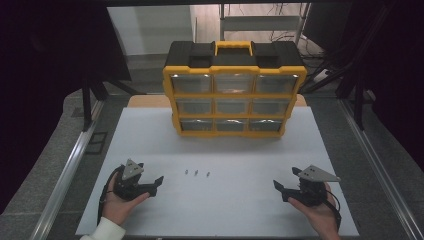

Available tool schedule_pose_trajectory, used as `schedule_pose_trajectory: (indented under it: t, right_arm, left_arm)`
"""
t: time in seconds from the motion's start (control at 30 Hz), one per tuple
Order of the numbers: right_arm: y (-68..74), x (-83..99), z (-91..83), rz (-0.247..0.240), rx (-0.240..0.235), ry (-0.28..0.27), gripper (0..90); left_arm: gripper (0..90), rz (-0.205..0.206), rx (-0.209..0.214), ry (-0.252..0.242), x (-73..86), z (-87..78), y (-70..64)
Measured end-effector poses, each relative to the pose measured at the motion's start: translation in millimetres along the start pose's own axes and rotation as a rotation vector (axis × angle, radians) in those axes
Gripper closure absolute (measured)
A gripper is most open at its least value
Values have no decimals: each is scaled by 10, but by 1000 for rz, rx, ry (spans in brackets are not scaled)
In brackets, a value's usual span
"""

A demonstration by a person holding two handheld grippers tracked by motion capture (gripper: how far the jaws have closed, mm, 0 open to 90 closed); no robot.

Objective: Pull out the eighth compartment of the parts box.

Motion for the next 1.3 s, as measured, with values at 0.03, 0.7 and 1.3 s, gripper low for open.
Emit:
schedule_pose_trajectory:
  t: [0.03,0.7,1.3]
  right_arm:
    - [-3,4,5,2,1,1,187]
    - [-30,7,48,30,22,34,190]
    - [154,-73,25,29,23,-5,201]
  left_arm:
    - [149,0,-1,2,3,6,0]
    - [150,33,-9,6,-11,9,-60]
    - [144,33,3,-3,-12,-37,-26]
Point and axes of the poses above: each handheld gripper's, and its own axes: z roughly forward along the jaws, x roughly out of its underside, y roughly to its left, the point moved 6 cm from there along z, roughly forward along the jaws, and after that the axes turned 7 degrees about x, right-handed, at the moved point
